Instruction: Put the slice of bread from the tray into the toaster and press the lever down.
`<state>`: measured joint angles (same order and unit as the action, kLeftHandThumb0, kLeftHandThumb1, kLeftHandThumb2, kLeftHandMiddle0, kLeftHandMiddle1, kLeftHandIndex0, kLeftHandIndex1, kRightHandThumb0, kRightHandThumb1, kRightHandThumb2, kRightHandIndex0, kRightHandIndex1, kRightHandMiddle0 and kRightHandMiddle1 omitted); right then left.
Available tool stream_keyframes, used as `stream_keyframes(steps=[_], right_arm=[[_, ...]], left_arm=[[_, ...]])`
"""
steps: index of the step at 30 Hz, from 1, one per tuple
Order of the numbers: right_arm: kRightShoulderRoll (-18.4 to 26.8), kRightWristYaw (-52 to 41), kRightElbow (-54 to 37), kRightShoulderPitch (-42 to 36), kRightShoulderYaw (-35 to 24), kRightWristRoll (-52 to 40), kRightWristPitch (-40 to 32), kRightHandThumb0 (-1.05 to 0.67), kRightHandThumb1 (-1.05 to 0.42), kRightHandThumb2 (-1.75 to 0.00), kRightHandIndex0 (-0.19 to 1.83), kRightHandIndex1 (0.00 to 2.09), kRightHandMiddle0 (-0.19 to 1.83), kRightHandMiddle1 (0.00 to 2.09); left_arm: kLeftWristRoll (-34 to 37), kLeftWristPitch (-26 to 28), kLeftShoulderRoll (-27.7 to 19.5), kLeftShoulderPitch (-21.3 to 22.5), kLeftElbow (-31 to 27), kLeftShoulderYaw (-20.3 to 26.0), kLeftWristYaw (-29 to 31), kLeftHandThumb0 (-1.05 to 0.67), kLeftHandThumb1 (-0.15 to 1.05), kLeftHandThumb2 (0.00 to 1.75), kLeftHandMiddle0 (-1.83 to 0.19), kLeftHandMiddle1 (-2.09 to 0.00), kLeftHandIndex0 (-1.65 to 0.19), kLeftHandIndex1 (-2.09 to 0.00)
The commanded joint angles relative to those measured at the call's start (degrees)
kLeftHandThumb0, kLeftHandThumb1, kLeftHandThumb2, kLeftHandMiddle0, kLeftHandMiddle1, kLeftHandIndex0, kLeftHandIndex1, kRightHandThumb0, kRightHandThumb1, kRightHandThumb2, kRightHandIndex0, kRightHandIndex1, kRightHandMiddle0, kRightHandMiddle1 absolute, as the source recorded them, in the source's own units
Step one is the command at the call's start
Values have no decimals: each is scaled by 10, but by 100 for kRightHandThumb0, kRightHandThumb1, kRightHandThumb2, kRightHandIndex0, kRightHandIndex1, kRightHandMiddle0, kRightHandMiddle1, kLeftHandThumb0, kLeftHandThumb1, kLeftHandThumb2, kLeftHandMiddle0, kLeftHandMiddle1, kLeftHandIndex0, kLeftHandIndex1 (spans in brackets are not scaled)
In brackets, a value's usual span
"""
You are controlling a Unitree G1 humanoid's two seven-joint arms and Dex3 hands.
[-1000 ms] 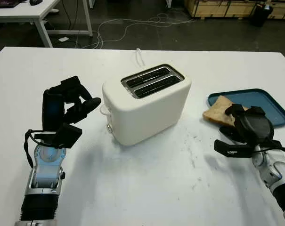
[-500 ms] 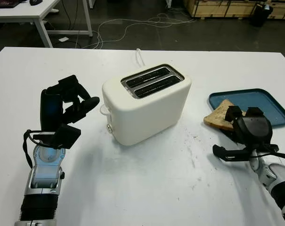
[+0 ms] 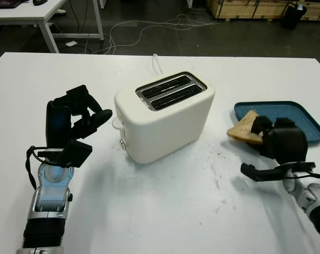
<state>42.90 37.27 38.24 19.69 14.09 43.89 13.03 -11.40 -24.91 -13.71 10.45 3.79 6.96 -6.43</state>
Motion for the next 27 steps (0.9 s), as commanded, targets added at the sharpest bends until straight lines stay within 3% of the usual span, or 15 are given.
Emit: stream_keyframes(steps=[1, 3, 4, 5, 12, 19, 27], right_arm=[[10, -5, -19, 15, -32, -44, 46, -57, -92, -74, 157, 175, 157, 175], [11, -25, -18, 26, -59, -83, 78, -62, -92, -69, 157, 175, 59, 175], [9, -44, -14, 34, -72, -104, 88, -64, -92, -69, 157, 175, 30, 175], [7, -64, -7, 41, -85, -127, 100, -67, -92, -67, 157, 175, 19, 175], [0, -170, 82, 106, -124, -210, 146, -71, -92, -53, 132, 175, 56, 175], [1, -193, 127, 124, -110, -197, 160, -73, -92, -49, 132, 175, 62, 175], [-1, -249, 105, 97, -61, -164, 158, -74, -92, -56, 129, 175, 70, 175]], left_arm=[[-7, -10, -2, 3, 6, 0, -6, -89, 92, 12, -126, -171, -104, -158], [-6, -11, -2, 3, 8, 1, -6, -90, 92, 13, -126, -172, -105, -160], [-6, -11, -2, 3, 8, 1, -6, -90, 92, 12, -127, -172, -105, -161], [-5, -11, -2, 3, 7, 1, -5, -90, 92, 12, -127, -172, -104, -161], [-6, -8, -1, 1, 3, 2, -7, -89, 92, 12, -126, -173, -104, -163], [-6, -9, 1, 6, 5, 0, -10, -88, 92, 11, -126, -172, -102, -164], [-7, -11, 1, 7, 5, 0, -11, -88, 92, 13, -125, -172, -102, -163]])
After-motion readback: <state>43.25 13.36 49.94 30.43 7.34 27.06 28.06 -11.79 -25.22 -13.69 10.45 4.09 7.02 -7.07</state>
